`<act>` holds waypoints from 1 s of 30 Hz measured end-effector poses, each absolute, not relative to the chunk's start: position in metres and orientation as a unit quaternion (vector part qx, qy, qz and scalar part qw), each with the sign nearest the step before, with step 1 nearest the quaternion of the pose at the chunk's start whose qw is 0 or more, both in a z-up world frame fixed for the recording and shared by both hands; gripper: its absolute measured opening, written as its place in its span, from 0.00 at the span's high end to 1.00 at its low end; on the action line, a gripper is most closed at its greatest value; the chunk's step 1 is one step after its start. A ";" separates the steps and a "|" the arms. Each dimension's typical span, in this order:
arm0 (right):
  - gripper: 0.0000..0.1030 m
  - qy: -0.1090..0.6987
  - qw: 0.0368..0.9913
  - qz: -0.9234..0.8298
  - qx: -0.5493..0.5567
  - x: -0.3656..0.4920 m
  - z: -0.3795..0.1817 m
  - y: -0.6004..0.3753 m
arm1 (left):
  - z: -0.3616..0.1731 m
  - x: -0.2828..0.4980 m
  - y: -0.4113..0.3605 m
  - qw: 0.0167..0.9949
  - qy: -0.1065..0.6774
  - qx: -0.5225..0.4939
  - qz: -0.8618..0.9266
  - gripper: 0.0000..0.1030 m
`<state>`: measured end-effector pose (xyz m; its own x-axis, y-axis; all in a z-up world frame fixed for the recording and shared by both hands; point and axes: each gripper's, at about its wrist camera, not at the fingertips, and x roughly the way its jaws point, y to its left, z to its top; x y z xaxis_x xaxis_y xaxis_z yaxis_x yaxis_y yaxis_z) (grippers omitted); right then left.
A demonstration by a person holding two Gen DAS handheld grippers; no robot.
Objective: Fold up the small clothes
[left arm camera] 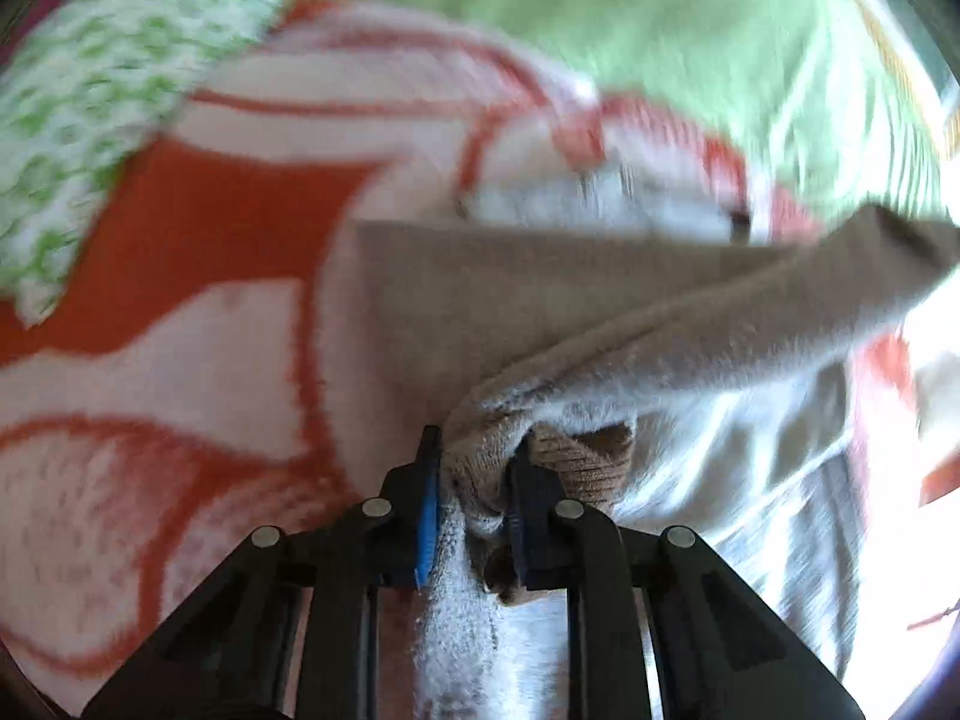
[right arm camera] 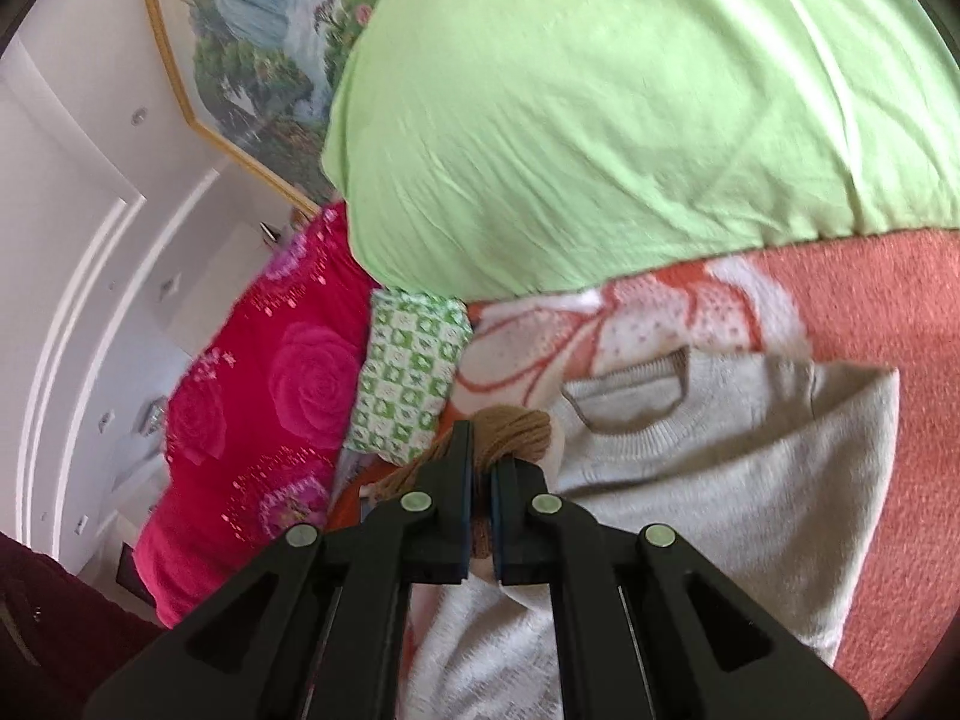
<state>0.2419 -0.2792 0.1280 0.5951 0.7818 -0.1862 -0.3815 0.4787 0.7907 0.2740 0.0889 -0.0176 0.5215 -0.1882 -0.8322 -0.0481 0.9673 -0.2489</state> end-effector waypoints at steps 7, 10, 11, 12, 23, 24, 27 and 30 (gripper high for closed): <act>0.95 0.405 0.820 0.250 0.319 0.262 0.030 -0.266 | -0.039 0.237 0.072 0.862 0.504 -0.048 0.023 0.82; 0.95 0.433 0.814 0.236 0.305 0.263 0.003 -0.256 | -0.038 0.230 0.078 0.860 0.507 -0.050 0.019 0.76; 0.95 0.435 0.811 0.238 0.310 0.263 -0.002 -0.254 | -0.034 0.228 0.082 0.861 0.505 -0.051 0.018 0.73; 0.95 0.435 0.810 0.239 0.313 0.262 -0.005 -0.253 | -0.029 0.228 0.084 0.864 0.501 -0.051 0.017 0.69; 0.95 0.314 0.839 0.366 0.252 0.258 0.081 -0.255 | -0.023 0.249 0.074 0.866 0.499 -0.016 -0.013 0.68; 0.95 0.319 0.839 0.374 0.233 0.260 0.083 -0.254 | -0.026 0.249 0.073 0.865 0.502 -0.016 -0.007 0.68; 0.95 0.376 0.823 0.377 0.195 0.267 0.061 -0.246 | -0.031 0.251 0.069 0.864 0.503 -0.009 0.004 0.68; 0.95 0.435 0.808 0.377 0.130 0.268 0.037 -0.231 | -0.033 0.257 0.065 0.866 0.499 0.012 0.027 0.67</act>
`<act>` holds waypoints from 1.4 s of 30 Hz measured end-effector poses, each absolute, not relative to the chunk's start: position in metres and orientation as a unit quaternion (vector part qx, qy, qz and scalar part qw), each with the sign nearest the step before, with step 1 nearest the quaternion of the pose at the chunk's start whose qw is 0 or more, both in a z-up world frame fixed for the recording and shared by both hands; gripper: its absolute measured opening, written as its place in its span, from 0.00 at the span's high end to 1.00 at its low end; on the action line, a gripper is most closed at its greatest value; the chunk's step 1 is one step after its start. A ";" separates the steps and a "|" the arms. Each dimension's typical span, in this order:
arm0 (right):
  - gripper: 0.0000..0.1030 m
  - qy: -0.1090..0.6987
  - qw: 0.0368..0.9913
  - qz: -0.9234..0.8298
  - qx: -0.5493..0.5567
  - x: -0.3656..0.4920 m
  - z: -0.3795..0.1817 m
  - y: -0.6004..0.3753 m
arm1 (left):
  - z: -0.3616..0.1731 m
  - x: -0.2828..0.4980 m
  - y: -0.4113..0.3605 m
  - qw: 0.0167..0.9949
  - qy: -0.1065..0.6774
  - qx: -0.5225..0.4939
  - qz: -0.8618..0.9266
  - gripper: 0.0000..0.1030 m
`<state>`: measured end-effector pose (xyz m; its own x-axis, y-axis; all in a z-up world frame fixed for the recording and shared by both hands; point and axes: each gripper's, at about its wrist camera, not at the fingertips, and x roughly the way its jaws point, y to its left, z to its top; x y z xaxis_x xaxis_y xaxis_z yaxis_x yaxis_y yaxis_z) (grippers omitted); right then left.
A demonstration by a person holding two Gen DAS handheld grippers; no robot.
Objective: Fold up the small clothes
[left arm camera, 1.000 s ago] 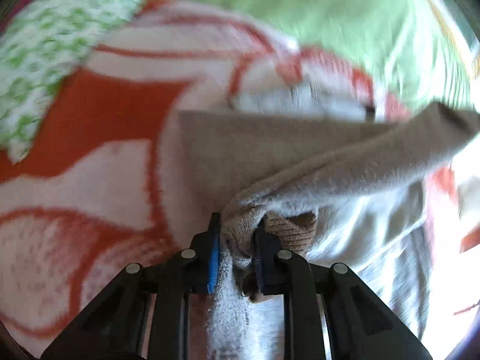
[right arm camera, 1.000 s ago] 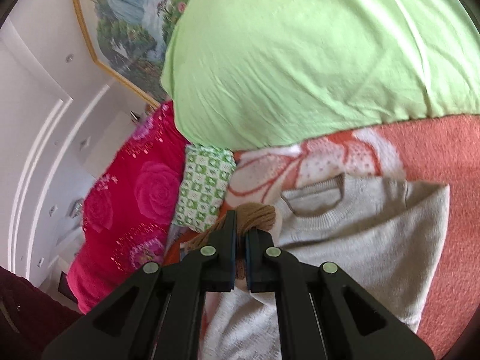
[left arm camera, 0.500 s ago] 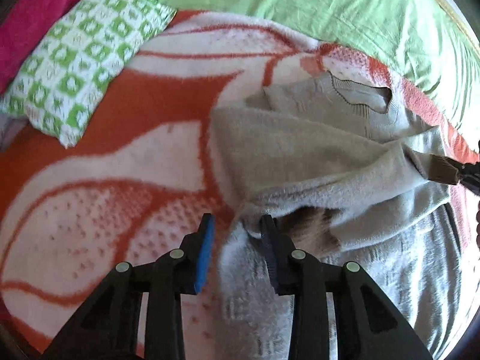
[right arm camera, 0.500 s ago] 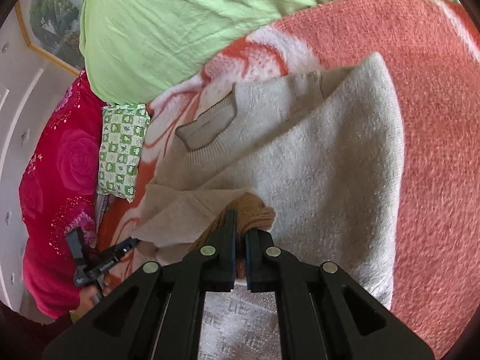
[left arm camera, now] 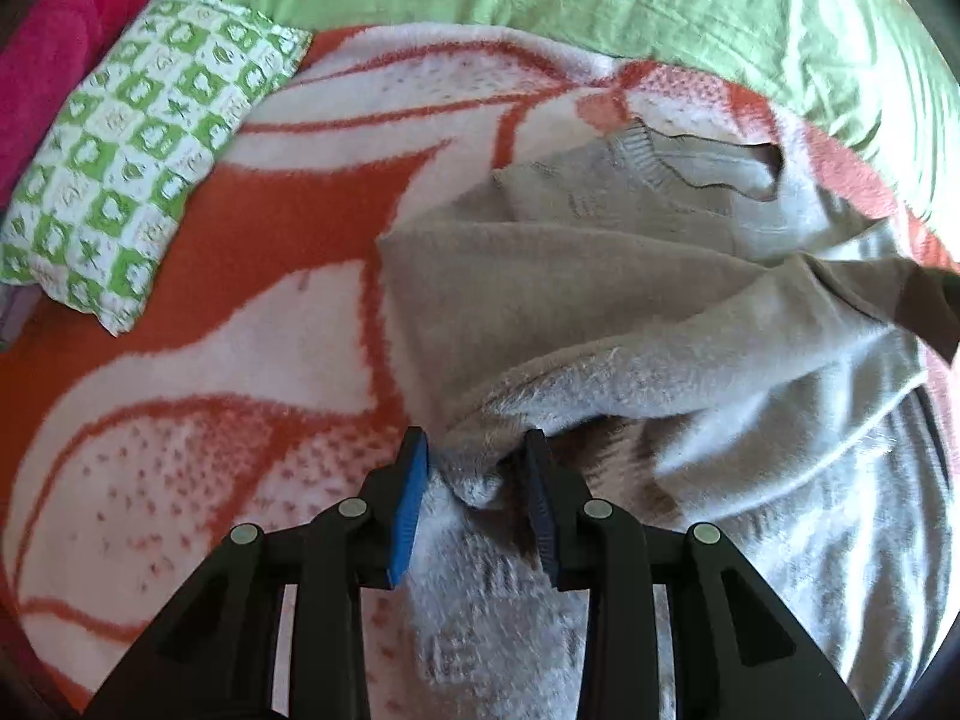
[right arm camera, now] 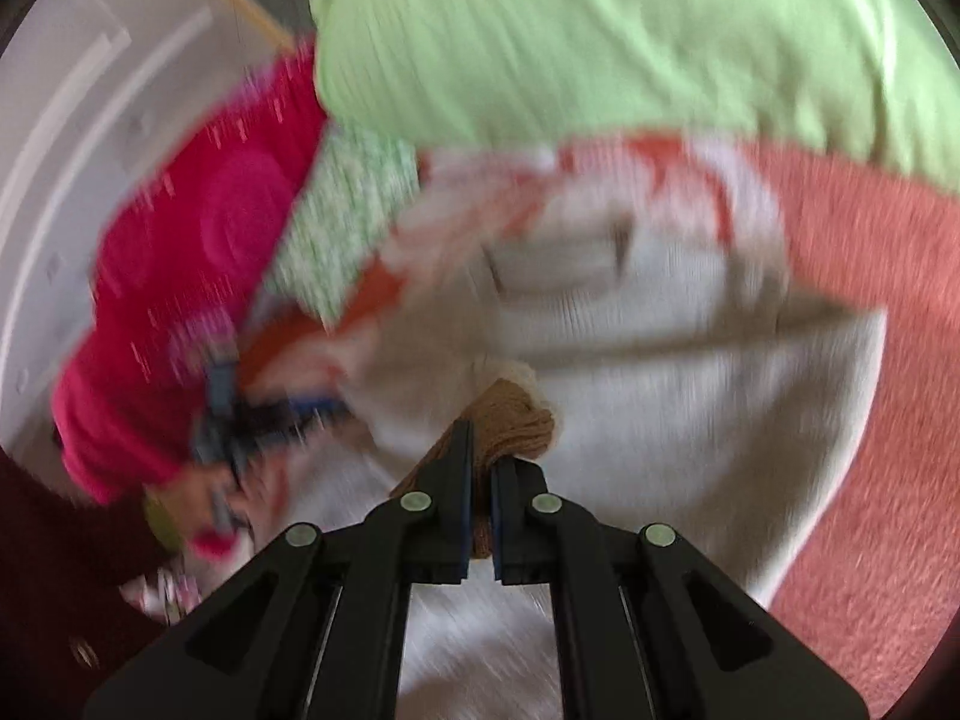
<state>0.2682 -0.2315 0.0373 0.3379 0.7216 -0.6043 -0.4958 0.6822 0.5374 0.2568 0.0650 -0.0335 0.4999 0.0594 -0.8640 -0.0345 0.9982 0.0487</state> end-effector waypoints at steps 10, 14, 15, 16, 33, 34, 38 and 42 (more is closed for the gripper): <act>0.89 0.496 0.834 0.239 -0.032 0.281 0.004 -0.260 | -0.047 0.245 0.076 0.858 0.507 -0.030 0.073 0.67; 0.89 0.516 0.839 0.170 0.017 0.271 -0.017 -0.273 | -0.047 0.245 0.077 0.856 0.510 -0.037 0.074 0.65; 0.89 0.499 0.847 0.169 0.072 0.263 -0.010 -0.278 | -0.047 0.245 0.077 0.856 0.510 -0.037 0.075 0.65; 0.89 0.488 0.847 0.175 0.119 0.257 -0.006 -0.281 | -0.046 0.245 0.077 0.856 0.510 -0.038 0.075 0.65; 0.90 0.443 0.807 0.123 0.370 0.237 -0.053 -0.270 | -0.050 0.251 0.084 0.848 0.519 -0.057 0.095 0.60; 1.00 0.433 0.808 0.135 0.376 0.237 -0.044 -0.268 | -0.049 0.251 0.084 0.847 0.518 -0.060 0.100 0.60; 1.00 0.306 0.847 0.237 0.363 0.215 0.042 -0.273 | -0.048 0.251 0.084 0.847 0.513 -0.069 0.121 0.60; 0.99 0.382 0.868 0.174 0.267 0.231 0.044 -0.283 | -0.051 0.248 0.081 0.846 0.513 -0.069 0.129 0.60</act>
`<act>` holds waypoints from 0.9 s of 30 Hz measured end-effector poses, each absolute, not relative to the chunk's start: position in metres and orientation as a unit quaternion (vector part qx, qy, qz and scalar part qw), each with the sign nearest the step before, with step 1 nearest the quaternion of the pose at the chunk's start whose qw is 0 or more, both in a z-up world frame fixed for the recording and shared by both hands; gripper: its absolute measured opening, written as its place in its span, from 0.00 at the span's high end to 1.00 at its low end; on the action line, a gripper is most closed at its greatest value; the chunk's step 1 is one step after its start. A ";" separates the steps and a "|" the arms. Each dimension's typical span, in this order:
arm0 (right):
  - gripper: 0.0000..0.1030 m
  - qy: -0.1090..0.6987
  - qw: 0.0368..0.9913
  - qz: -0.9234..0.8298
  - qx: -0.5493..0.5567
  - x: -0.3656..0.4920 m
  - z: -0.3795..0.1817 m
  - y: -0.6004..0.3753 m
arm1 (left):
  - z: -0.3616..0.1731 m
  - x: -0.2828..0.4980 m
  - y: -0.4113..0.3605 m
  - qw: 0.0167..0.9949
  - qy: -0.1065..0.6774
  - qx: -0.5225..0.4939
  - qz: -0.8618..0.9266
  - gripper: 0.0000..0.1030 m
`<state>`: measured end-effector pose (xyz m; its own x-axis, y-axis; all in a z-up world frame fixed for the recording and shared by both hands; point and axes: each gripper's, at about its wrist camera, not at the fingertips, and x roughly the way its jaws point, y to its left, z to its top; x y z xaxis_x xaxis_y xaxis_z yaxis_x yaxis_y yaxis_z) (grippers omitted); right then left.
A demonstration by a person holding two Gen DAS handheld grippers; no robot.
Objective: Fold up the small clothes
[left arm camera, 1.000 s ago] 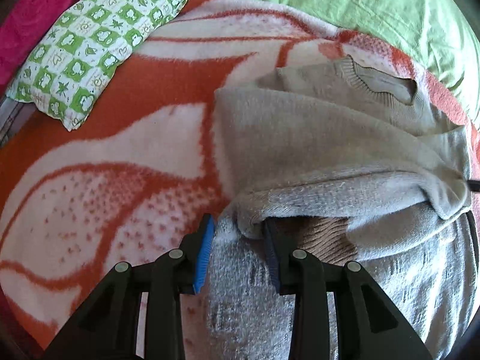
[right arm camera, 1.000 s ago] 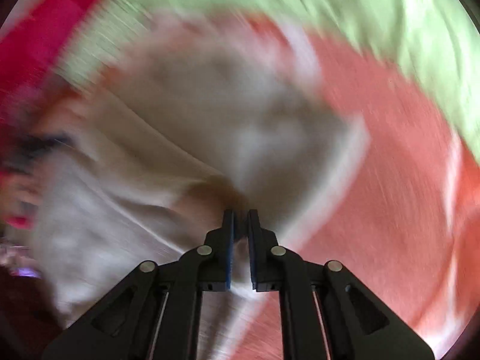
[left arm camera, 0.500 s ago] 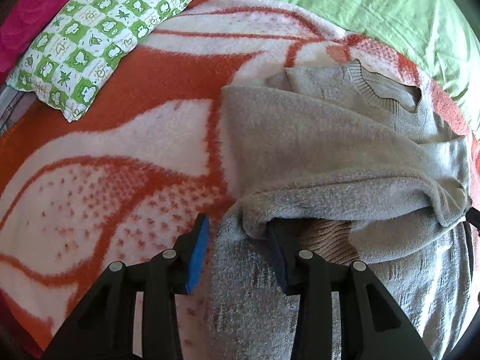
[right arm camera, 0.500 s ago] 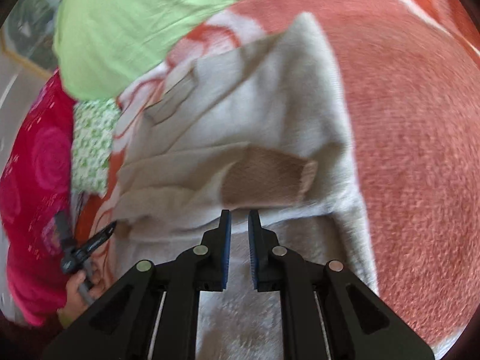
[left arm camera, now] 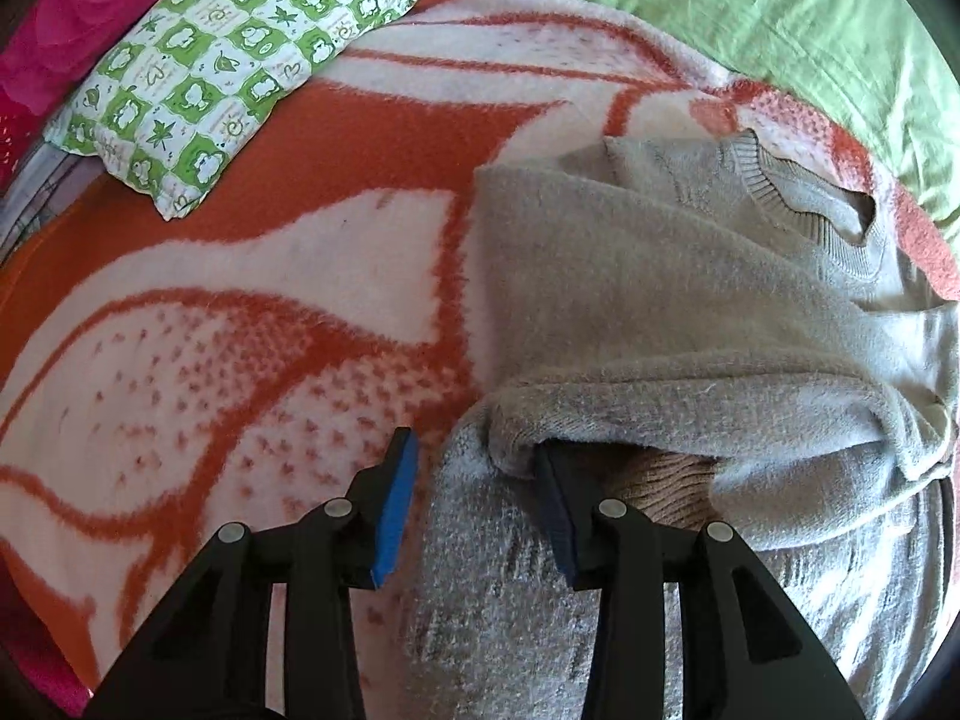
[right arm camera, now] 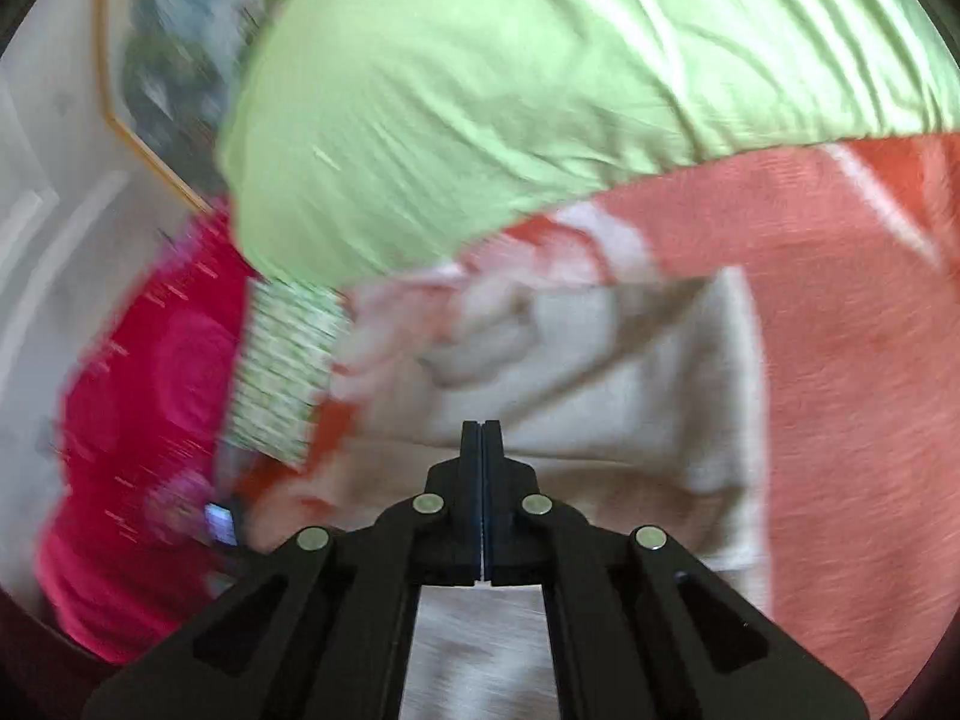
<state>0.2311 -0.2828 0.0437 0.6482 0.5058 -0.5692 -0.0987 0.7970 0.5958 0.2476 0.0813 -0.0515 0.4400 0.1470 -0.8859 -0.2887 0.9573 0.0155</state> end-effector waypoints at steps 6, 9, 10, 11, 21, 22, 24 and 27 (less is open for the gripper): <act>0.56 0.461 0.852 0.120 0.215 0.238 -0.009 -0.275 | -0.052 0.248 0.084 0.843 0.520 -0.073 0.120 0.60; 0.53 0.471 0.847 0.103 0.225 0.237 -0.026 -0.271 | -0.053 0.248 0.083 0.841 0.522 -0.073 0.122 0.60; 0.53 0.471 0.844 0.107 0.233 0.236 -0.032 -0.272 | -0.053 0.248 0.083 0.840 0.523 -0.074 0.123 0.60; 0.53 0.475 0.838 0.112 0.242 0.235 -0.037 -0.271 | -0.054 0.248 0.083 0.840 0.523 -0.074 0.124 0.60; 0.97 0.331 0.845 0.271 0.321 0.212 0.074 -0.293 | -0.055 0.247 0.087 0.836 0.521 -0.091 0.146 0.59; 0.97 0.352 0.847 0.253 0.308 0.216 0.069 -0.298 | -0.055 0.246 0.088 0.836 0.521 -0.094 0.148 0.59; 0.97 0.434 0.838 0.196 0.268 0.231 0.041 -0.304 | -0.055 0.243 0.088 0.835 0.520 -0.097 0.153 0.57; 0.98 0.507 0.834 0.137 0.167 0.241 0.010 -0.294 | -0.058 0.240 0.088 0.834 0.520 -0.096 0.158 0.55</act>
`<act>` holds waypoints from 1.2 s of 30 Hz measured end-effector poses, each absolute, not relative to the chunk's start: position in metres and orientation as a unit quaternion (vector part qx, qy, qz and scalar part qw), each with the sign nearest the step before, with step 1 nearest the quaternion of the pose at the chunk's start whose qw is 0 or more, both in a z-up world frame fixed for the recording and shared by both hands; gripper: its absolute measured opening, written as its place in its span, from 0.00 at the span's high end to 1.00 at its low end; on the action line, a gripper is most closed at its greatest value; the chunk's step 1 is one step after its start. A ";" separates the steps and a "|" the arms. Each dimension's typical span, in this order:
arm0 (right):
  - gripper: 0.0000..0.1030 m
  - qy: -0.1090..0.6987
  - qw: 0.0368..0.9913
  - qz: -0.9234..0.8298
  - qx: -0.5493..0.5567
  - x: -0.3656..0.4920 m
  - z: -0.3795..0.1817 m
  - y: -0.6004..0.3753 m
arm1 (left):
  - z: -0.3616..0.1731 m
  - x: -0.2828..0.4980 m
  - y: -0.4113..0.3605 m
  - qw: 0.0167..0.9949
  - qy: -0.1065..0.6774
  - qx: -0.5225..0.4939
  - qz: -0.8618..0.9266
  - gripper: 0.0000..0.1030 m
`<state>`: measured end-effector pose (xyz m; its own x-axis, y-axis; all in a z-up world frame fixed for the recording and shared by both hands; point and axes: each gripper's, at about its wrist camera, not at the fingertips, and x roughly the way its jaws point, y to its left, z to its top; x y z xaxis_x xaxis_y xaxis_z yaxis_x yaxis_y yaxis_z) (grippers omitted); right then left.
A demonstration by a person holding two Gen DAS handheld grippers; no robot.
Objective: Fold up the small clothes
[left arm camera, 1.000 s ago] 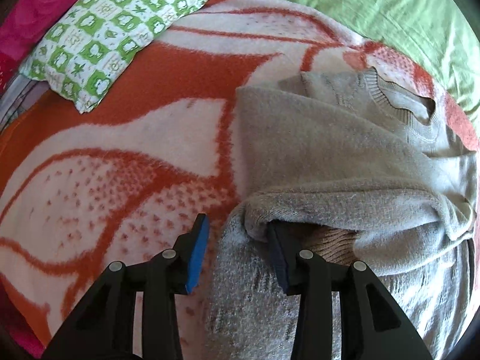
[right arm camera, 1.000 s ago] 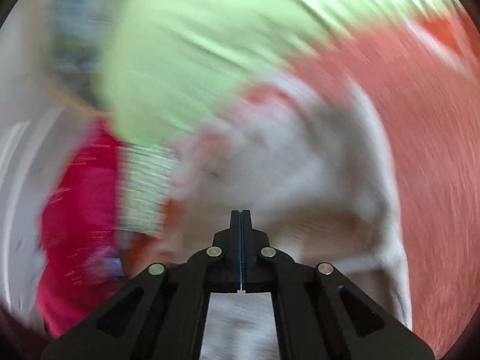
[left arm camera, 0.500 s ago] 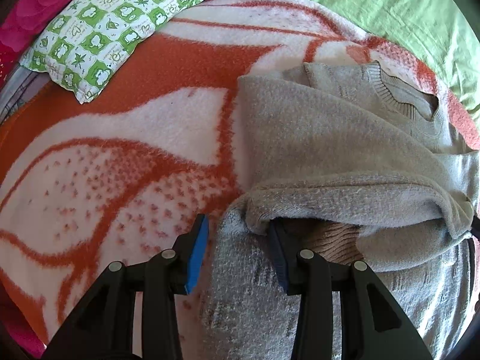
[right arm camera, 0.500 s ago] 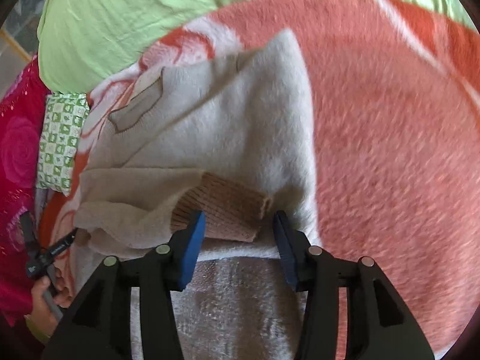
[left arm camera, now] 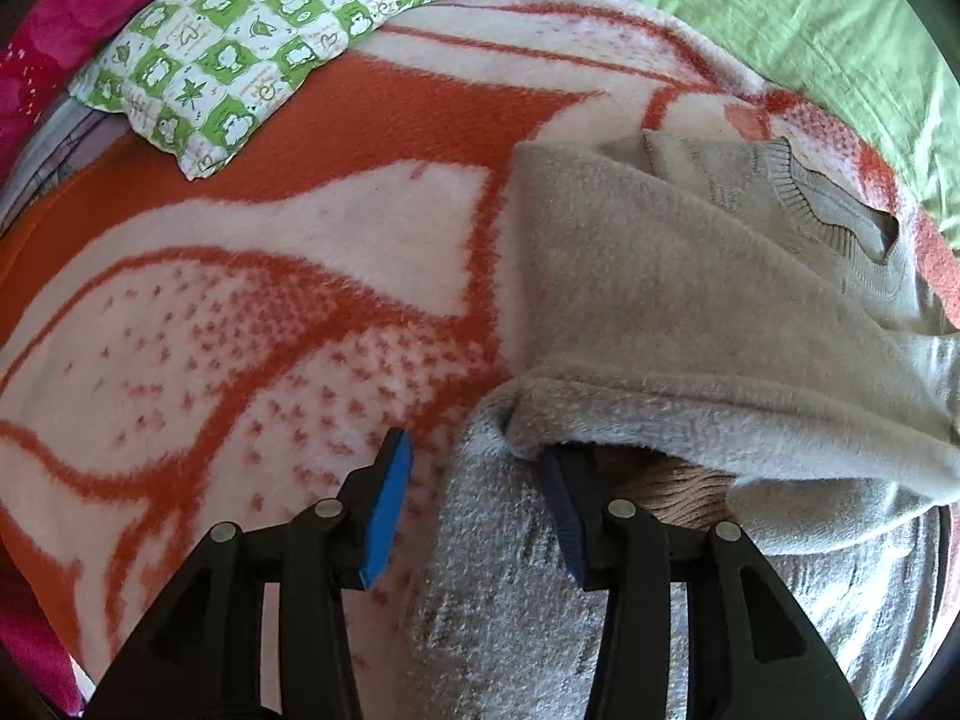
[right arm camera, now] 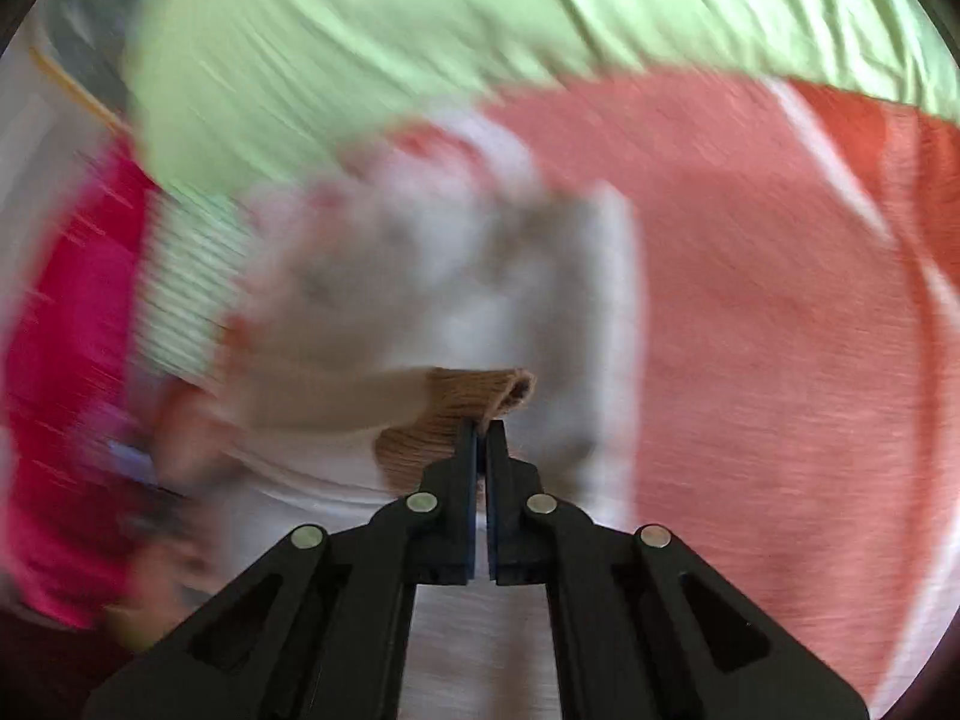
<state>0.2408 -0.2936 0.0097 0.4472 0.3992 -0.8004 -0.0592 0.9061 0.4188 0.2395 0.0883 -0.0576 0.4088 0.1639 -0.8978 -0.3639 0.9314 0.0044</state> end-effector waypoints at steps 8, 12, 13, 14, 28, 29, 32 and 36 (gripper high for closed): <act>0.97 0.509 0.858 0.006 0.066 0.229 0.026 -0.265 | -0.050 0.215 0.111 0.828 0.529 -0.111 0.149 0.58; 0.97 0.456 0.863 0.164 0.142 0.229 0.060 -0.219 | -0.027 0.205 0.129 0.832 0.518 -0.162 0.115 0.60; 0.97 0.456 0.857 0.196 0.141 0.235 0.061 -0.205 | -0.022 0.207 0.131 0.832 0.514 -0.176 0.106 0.60; 0.97 0.454 0.850 0.228 0.137 0.243 0.064 -0.185 | -0.016 0.213 0.132 0.833 0.511 -0.191 0.095 0.58; 0.45 0.477 0.766 0.431 -0.021 0.378 0.048 0.084 | -0.054 0.233 0.137 0.807 0.544 -0.224 0.046 0.34; 0.45 0.486 0.761 0.428 -0.043 0.382 0.042 0.097 | -0.058 0.233 0.137 0.809 0.545 -0.214 0.049 0.38; 0.79 0.526 0.740 0.406 -0.106 0.389 0.014 0.120 | -0.066 0.238 0.132 0.813 0.549 -0.186 0.062 0.56; 0.93 0.471 0.757 0.447 -0.068 0.386 0.033 0.111 | -0.061 0.240 0.124 0.821 0.538 -0.189 0.042 0.96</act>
